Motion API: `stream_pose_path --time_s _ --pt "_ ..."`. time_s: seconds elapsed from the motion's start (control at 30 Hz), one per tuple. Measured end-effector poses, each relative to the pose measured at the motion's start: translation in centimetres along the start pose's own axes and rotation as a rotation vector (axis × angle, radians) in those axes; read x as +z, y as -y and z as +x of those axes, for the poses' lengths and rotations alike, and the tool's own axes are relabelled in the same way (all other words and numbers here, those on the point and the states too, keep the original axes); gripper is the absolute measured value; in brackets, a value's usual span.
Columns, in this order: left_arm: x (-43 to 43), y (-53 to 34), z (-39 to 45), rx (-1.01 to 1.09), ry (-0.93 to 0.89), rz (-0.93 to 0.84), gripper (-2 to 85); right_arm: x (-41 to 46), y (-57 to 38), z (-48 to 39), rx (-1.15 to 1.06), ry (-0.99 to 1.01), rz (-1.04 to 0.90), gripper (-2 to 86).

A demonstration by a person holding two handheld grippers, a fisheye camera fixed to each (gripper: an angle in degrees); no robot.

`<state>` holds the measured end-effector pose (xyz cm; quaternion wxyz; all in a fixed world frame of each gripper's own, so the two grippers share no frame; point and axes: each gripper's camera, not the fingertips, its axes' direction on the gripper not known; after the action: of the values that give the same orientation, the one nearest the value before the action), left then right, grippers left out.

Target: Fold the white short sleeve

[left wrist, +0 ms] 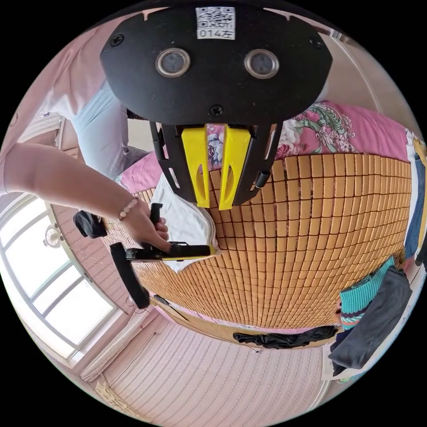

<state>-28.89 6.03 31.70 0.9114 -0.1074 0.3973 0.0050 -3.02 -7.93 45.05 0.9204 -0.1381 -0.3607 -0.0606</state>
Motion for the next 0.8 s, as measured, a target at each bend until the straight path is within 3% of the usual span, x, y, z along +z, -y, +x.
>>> stream_pose_path --time_s 0.17,0.5,0.7,0.8 --pt "3.5 4.6 1.2 0.057 -0.007 -0.013 5.3 -8.1 -7.5 6.1 0.132 0.117 0.177 0.1" --pt "8.5 8.7 2.0 0.076 0.183 -0.138 9.7 -19.3 -19.6 13.0 0.311 0.205 0.243 0.3" --pt "9.6 8.9 5.2 0.309 0.253 -0.254 1.5 -28.7 -27.7 15.4 0.422 0.103 0.342 0.3" --pt "6.0 7.8 5.6 0.309 0.183 -0.178 0.1 -33.5 -30.6 15.7 0.409 0.094 0.431 0.2"
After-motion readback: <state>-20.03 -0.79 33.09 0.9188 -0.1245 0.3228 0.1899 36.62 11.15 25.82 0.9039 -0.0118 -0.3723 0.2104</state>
